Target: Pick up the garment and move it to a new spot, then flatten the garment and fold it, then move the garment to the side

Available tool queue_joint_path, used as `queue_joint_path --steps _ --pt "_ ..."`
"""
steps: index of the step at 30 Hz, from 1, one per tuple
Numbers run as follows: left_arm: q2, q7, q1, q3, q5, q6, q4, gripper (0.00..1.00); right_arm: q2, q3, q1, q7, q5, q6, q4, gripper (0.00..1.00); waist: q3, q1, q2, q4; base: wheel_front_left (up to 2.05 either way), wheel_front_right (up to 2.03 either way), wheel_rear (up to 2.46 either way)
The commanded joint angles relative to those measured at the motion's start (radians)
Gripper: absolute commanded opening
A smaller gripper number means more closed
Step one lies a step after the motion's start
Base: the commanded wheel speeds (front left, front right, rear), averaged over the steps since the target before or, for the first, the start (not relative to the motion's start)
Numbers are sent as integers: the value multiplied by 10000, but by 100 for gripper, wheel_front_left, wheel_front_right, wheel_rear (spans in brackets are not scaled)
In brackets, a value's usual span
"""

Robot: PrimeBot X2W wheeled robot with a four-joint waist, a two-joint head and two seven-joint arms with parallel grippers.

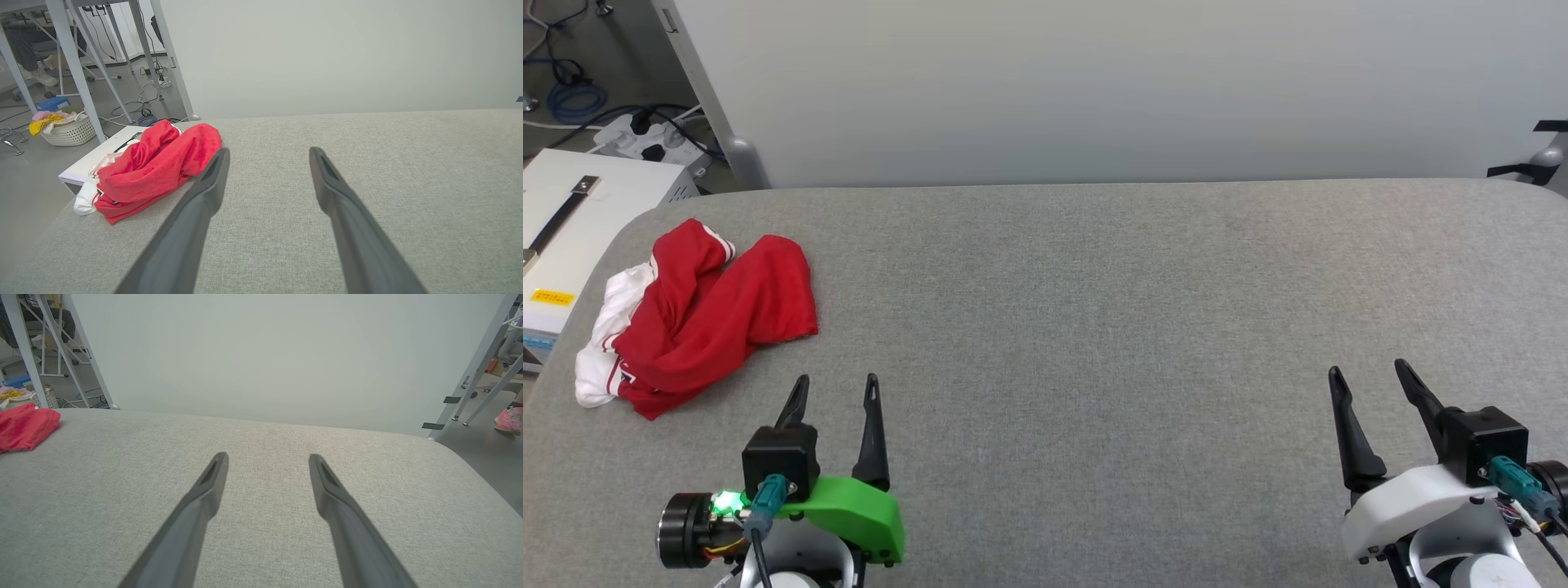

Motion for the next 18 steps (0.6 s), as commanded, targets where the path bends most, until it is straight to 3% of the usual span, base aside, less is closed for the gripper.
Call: queue_joint_path --steps 1,18 --pt "-6 -107 -16 -49 -27 108 -45 100 -2 -54 61 -111 134 -1 -92 100 -3 0 -1 4 0 0 0" --pt "-12 -461 20 -257 -64 338 -117 100 -2 -184 241 -460 596 -2 -372 100 -2 0 -1 12 0 0 0"
